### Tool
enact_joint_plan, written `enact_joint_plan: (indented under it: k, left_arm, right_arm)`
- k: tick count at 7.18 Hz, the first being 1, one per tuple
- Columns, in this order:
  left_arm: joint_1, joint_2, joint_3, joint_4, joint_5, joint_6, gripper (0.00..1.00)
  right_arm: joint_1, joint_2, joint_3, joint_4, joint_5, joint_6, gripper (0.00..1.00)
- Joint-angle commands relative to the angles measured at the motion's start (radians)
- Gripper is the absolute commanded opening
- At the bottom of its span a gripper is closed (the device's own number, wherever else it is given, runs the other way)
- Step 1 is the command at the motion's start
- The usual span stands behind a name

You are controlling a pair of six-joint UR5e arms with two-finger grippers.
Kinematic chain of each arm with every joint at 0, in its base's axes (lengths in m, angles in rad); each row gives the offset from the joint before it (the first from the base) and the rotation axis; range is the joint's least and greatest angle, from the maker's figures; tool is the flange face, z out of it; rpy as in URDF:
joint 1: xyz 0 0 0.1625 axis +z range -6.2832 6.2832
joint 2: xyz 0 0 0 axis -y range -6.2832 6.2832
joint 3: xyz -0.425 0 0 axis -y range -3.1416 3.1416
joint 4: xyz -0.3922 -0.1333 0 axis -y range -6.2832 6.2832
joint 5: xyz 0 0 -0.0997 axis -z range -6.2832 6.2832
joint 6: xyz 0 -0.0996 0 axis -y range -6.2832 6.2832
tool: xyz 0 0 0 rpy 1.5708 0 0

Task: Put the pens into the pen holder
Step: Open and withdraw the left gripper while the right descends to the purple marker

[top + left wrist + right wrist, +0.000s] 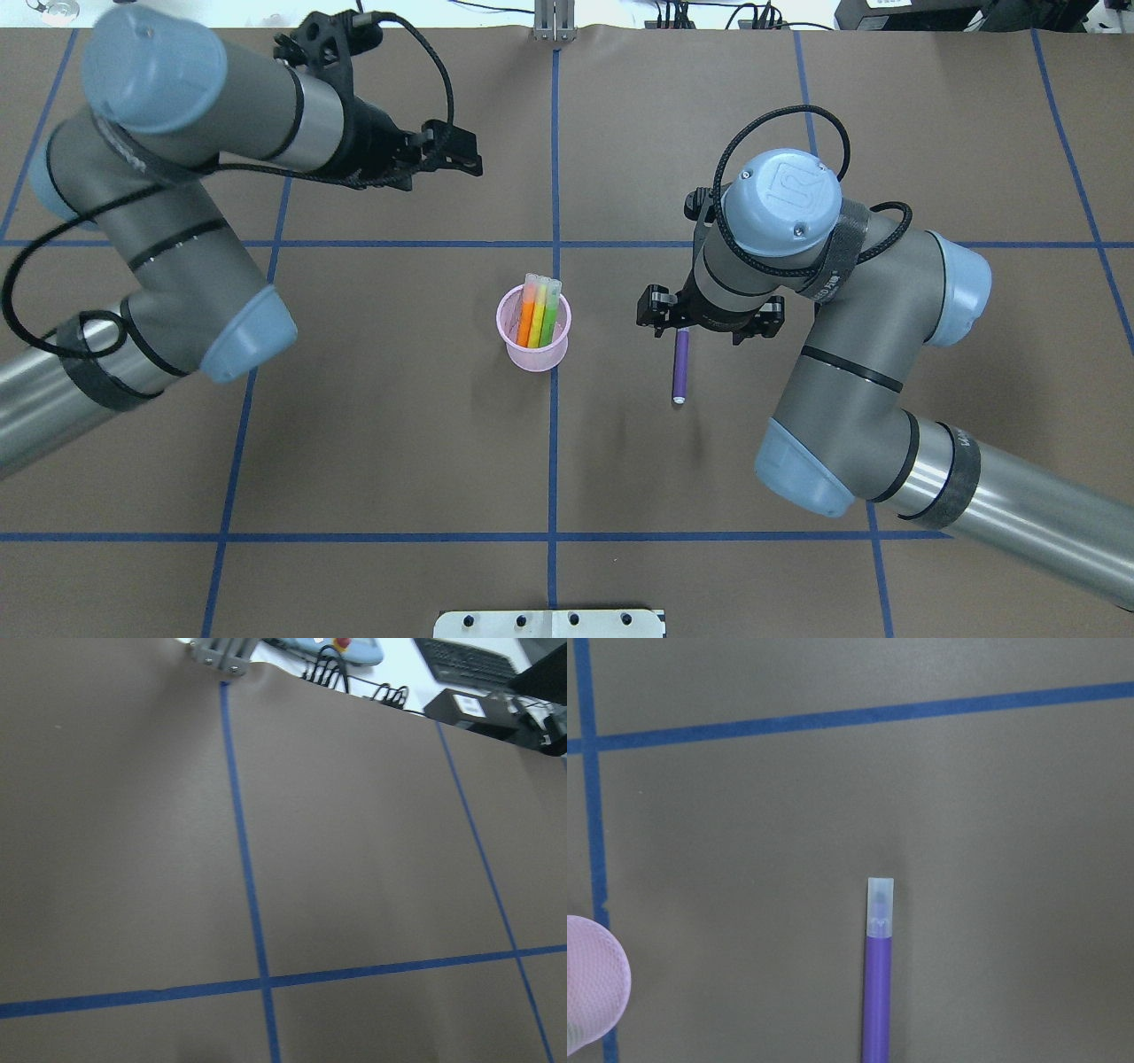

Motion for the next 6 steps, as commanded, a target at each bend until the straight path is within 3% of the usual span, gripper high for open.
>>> enact_joint_plan:
  k: [1,2,3,6]
  left_arm:
    - [-0.084,-0.009,-0.001,0.102,-0.112,0.068,0.99]
    - [-0.085,-0.007,-0.001,0.102,-0.112,0.068,0.99]
    - [-0.084,-0.007,0.0,0.102,-0.109,0.068,0.99]
    - [-0.084,-0.007,0.008,0.1,-0.106,0.07,0.99]
  right_arm:
    - [-0.025,-0.002,-0.09,0.089,-0.008,0.006,0.99]
    - [-0.026,-0.008,-0.16,0.187,-0.01,0.009,0.99]
    - [-0.026,-0.007,-0.197,0.216,-0.01,0.006,0.98]
    - [-0.019,0.003,-0.205,0.216,-0.014,0.006,0.92]
